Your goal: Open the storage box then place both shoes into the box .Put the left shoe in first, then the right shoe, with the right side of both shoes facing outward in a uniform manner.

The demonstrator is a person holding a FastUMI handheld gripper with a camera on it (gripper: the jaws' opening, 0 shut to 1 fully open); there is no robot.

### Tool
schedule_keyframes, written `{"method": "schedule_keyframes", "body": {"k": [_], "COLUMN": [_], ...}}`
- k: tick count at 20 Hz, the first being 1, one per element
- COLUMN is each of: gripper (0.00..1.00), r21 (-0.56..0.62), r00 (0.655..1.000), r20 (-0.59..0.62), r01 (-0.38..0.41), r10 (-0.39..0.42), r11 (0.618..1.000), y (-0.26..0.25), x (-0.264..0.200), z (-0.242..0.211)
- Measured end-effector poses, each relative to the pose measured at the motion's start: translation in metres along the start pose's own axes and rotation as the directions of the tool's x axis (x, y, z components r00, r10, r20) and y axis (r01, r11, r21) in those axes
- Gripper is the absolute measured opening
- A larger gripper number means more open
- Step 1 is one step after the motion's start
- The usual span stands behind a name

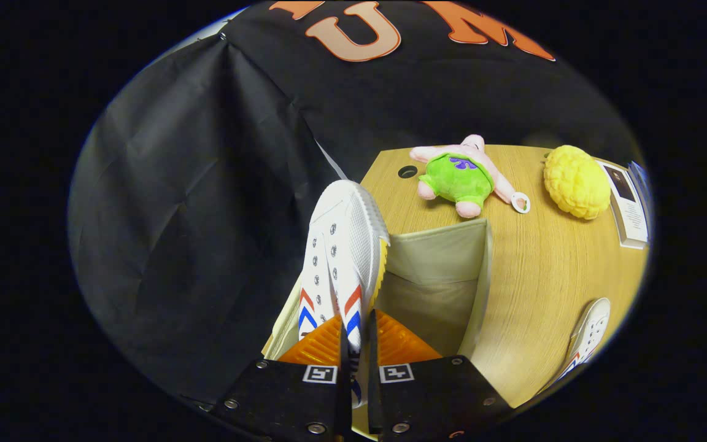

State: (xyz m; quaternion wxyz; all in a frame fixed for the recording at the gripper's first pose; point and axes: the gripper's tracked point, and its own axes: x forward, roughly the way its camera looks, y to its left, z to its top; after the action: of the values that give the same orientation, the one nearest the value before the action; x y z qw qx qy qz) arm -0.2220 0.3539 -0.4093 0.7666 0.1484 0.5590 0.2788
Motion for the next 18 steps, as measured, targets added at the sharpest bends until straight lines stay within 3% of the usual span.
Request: {"method": "schedule_keyframes", "body": {"k": [10, 13, 15, 18], "gripper": [0.11, 0.13, 0.28, 0.76], "r21": [0.082, 0.152, 0.147, 0.181], "r00": [0.986, 0.962, 0.957, 0.958], "r20": [-0.169, -0.274, -0.286, -0.269], "r01": [0.032, 0.050, -0.007, -0.054], "r10": [-0.018, -0.006, 0.049, 0.103], "r11": [0.996, 0.987, 0.989, 0.982], "y": [0.001, 0.006, 0.021, 0.030], "x": [0.016, 0.017, 0.003, -0.011], "z": [-0.025, -0.040, -0.037, -0.031]}}
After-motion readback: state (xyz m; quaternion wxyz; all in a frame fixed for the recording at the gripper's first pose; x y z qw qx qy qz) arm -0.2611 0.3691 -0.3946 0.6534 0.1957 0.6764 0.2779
